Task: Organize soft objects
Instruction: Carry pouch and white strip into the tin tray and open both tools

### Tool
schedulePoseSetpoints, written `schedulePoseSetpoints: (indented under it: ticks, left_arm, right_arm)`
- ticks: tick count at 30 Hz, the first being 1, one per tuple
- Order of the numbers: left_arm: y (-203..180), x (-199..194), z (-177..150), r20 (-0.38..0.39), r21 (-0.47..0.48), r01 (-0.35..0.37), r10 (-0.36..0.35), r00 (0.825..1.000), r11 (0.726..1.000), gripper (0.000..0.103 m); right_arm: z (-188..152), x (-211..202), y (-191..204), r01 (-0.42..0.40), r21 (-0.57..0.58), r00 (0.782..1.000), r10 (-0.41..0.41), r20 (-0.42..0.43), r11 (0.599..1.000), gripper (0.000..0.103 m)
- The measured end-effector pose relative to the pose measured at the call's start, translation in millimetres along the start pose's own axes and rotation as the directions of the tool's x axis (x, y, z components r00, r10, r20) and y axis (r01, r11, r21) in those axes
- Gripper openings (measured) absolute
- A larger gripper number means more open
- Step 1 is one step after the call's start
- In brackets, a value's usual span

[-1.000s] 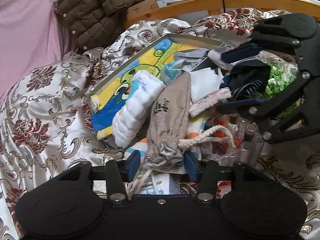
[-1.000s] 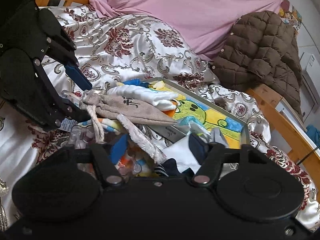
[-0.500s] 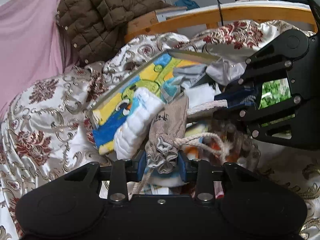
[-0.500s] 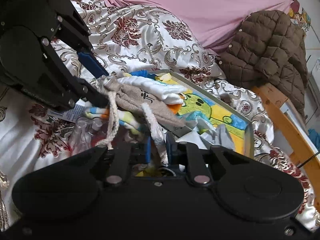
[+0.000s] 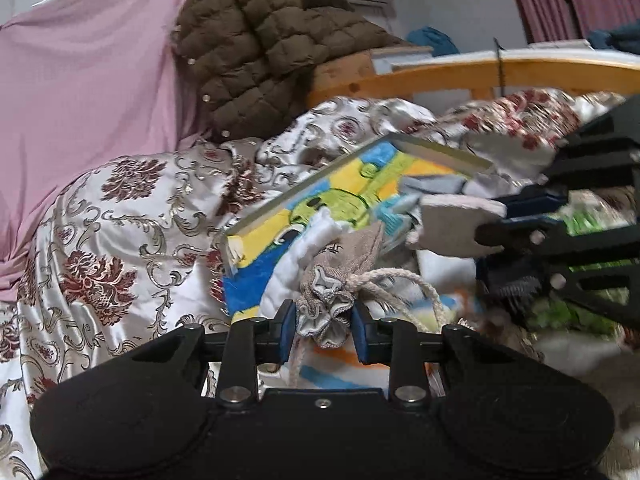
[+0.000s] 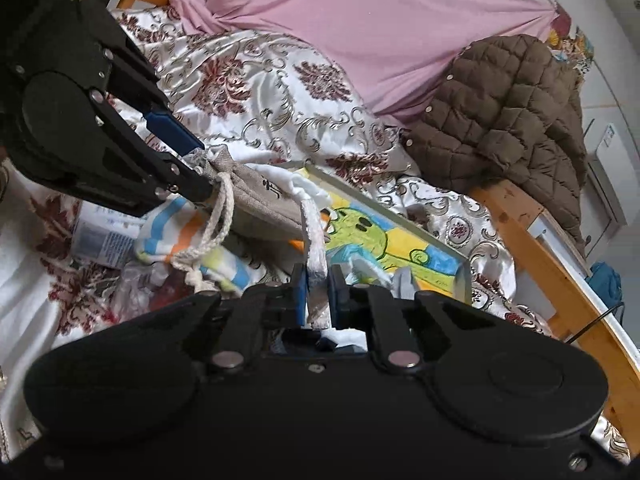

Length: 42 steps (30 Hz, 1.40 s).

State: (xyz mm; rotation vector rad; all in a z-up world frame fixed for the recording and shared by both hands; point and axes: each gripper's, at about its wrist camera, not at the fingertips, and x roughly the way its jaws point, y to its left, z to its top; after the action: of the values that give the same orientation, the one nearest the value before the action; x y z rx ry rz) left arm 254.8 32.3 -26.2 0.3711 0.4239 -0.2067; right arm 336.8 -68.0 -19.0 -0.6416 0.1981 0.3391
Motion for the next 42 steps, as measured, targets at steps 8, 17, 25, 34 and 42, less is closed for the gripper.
schedulePoseSetpoints:
  ticks: [8,17,25,34,42]
  left_arm:
    - [8,14,17,0.070,-0.042,-0.043,0.046,0.997,0.998,0.031]
    - [30,52,29,0.104,-0.128,-0.089,0.103,0.989,0.988,0.031]
    - [59,92,22,0.031,-0.244,-0.102,0.112,0.993,0.964,0.031]
    - [72,137,36,-0.056,-0.388,-0.101,0.086,0.995,0.916,0.031]
    - [75,160,29,-0.086,-0.422,-0.117,0.088,0.992,0.899,0.033]
  right_arm:
    - [6,1,-1,0.010,0.025,0.999,-0.011,0.045,1.000,0.005]
    - [10,9,-42,0.026,0.206,0.996,-0.042,0.077,0.978,0.005]
    - [5,31,-79,-0.039,0.464,0.998,0.010,0.065,0.885,0.005]
    - [-4,76,-87,-0.102,0.604,0.994,0.102,0.034,0.790,0.005]
    - [-19,120,-87,-0.038,0.723,0.990,0.127,-0.069,0.690,0.005]
